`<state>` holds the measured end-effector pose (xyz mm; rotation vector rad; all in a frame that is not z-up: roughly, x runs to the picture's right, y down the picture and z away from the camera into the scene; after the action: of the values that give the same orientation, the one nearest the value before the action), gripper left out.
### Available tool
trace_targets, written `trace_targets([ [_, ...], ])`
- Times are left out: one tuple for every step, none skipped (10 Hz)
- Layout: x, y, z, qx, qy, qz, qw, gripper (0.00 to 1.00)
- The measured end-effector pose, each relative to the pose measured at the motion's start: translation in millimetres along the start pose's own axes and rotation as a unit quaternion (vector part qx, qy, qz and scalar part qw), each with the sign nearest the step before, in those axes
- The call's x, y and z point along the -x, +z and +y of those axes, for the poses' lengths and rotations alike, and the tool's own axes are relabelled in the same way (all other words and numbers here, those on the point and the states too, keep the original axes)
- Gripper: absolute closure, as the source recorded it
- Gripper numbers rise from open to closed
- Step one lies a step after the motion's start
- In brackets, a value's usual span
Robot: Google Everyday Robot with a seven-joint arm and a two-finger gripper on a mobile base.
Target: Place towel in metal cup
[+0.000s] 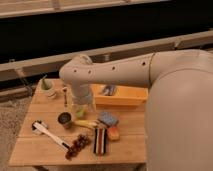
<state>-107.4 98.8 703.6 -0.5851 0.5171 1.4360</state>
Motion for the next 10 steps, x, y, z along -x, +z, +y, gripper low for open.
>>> trace_targets([
  [0.0,0.0,0.0,0.0,0.0,0.0,1.0,0.35],
  [0.0,0.0,0.0,0.0,0.0,0.0,1.0,0.35],
  [0.0,0.0,0.0,0.0,0.0,0.0,1.0,0.35],
  [0.0,0.0,0.0,0.0,0.0,0.0,1.0,0.35],
  [0.0,0.0,0.0,0.0,0.0,0.0,1.0,0.35],
  [0.0,0.0,0.0,0.0,0.0,0.0,1.0,0.35],
  [0.1,-0.1,0.1,0.0,0.0,0.0,1.0,0.35],
  [1.1,-0.5,1.2,0.001,-0.003,0.0,1.0,0.35],
  [2.4,-0.8,2.0,0.0,-0.007,-0.002,1.0,0.35],
  [11.0,-1.2,4.1,-0.003,-0.015,-0.008,0.9998,0.35],
])
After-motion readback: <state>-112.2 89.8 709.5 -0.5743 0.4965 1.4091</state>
